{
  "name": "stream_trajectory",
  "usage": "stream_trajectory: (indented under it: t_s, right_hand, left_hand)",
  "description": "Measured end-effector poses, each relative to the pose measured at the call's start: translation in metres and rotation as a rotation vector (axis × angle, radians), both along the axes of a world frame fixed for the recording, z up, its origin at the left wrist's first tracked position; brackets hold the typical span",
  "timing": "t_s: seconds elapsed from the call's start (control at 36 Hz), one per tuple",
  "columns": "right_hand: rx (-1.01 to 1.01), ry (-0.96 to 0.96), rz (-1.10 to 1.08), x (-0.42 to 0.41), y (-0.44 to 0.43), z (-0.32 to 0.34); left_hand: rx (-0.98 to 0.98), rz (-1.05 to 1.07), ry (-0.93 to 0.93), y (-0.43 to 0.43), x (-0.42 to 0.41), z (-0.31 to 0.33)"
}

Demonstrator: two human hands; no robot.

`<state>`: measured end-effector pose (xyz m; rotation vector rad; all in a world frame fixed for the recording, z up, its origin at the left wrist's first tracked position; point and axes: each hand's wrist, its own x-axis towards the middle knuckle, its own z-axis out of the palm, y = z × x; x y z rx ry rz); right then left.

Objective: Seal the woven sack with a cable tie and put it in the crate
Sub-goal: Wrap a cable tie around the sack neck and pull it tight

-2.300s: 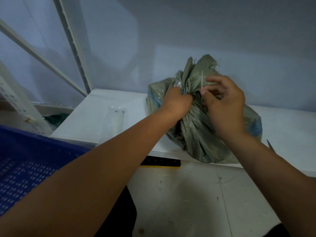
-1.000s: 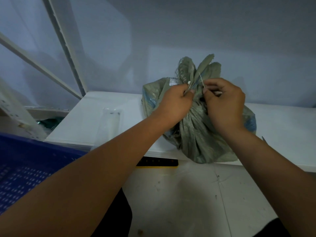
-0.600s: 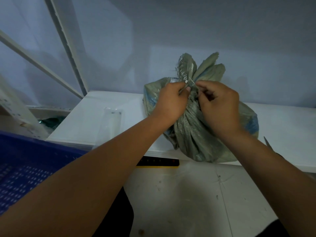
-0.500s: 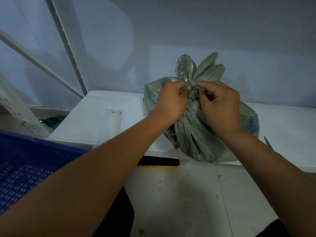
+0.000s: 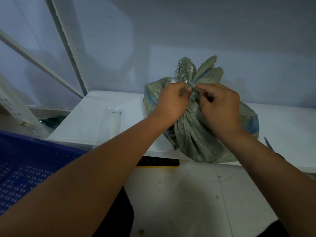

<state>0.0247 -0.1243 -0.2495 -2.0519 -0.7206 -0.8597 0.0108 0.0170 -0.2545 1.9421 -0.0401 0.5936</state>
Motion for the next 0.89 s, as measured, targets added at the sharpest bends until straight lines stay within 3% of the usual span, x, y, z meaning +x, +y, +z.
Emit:
stream_trajectory:
  t_s: [0.5,0.89]
  right_hand:
    - [-0.032,-0.014,0.007,0.0005,0.0,-0.0024]
    - [-0.035,-0.009,0.007,0.0008,0.0,-0.0014]
  left_hand:
    - [0.124,-0.007,-0.016,-0.0011,-0.002,-0.0007]
    - [0.057,0.029,0.014,-0.0011,-0.0005,0.0]
